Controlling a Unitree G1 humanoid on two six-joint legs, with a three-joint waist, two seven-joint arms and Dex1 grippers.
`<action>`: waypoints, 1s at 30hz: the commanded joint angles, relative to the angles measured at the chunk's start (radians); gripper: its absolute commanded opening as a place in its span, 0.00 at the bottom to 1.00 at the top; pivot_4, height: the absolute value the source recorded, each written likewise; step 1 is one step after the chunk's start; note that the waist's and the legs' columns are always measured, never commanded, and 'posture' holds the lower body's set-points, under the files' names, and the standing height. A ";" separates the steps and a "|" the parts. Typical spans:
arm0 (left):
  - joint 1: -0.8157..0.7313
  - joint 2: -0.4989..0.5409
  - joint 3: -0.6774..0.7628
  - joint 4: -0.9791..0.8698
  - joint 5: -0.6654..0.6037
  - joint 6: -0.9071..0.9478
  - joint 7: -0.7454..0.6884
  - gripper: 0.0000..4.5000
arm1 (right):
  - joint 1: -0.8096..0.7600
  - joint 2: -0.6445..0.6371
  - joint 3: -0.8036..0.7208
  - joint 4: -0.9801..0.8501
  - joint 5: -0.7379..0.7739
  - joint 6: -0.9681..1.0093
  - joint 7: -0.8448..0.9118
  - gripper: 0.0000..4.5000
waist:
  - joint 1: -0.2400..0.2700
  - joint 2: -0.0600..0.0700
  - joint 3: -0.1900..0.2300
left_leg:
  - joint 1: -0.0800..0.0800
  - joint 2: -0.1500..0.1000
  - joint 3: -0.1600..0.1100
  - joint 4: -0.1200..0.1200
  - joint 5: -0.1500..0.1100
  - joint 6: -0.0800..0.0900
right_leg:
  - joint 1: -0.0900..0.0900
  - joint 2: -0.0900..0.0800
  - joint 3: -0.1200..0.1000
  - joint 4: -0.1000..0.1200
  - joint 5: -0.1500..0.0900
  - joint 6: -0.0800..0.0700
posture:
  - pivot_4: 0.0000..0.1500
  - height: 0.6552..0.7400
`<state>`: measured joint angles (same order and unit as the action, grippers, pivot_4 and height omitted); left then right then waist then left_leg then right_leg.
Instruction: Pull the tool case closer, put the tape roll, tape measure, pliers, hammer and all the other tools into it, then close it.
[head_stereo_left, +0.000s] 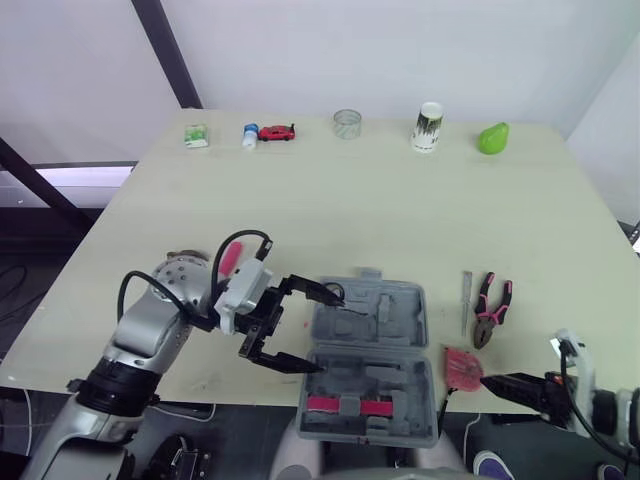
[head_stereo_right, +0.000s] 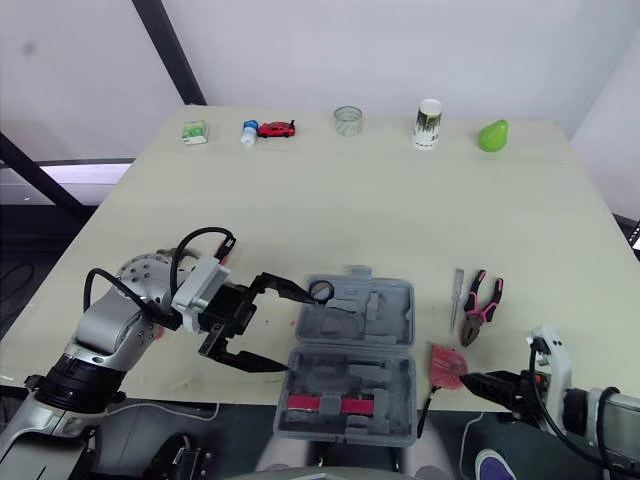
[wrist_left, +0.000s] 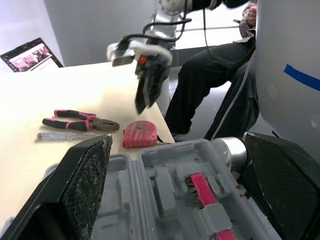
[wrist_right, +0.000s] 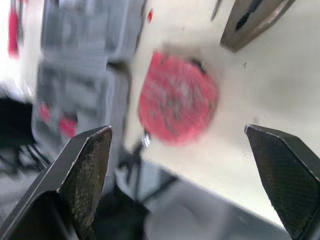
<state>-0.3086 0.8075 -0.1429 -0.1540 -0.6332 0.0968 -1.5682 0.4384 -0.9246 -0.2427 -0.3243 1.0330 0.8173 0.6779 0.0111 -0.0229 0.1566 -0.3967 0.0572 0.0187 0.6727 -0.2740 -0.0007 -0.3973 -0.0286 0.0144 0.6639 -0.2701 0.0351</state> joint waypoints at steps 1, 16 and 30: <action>0.026 0.036 0.056 -0.031 -0.023 -0.017 -0.046 1.00 | 0.029 0.013 0.025 0.018 -0.351 -0.484 0.235 0.99 | -0.002 0.000 0.000 | 0.000 0.000 0.000 0.000 0.000 0.000 | 0.000 0.000 0.000 0.000 0.000 0.000 | 1.00 1.00; 0.029 0.053 0.039 -0.088 -0.010 -0.030 -0.046 1.00 | -0.181 0.134 0.254 0.360 -0.785 -1.088 0.448 0.99 | 0.001 0.001 0.001 | 0.001 0.000 0.002 0.000 0.000 0.000 | 0.000 0.001 0.003 0.001 0.000 0.000 | 1.00 1.00; 0.012 0.058 0.034 -0.093 -0.005 -0.036 -0.046 1.00 | -0.264 0.183 0.306 0.394 -0.847 -1.095 0.432 0.99 | 0.001 0.002 0.001 | 0.002 0.000 0.002 0.001 0.000 0.000 | 0.000 0.001 0.004 0.002 0.000 0.000 | 1.00 1.00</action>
<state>-0.2978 0.8572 -0.1139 -0.2247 -0.6342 0.0772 -1.5688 0.1741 -0.7402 0.0647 0.0843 0.1834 -0.2737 1.1066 0.0124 -0.0214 0.1573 -0.3946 0.0571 0.0212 0.6732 -0.2739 -0.0009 -0.3975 -0.0274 0.0182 0.6660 -0.2700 0.0348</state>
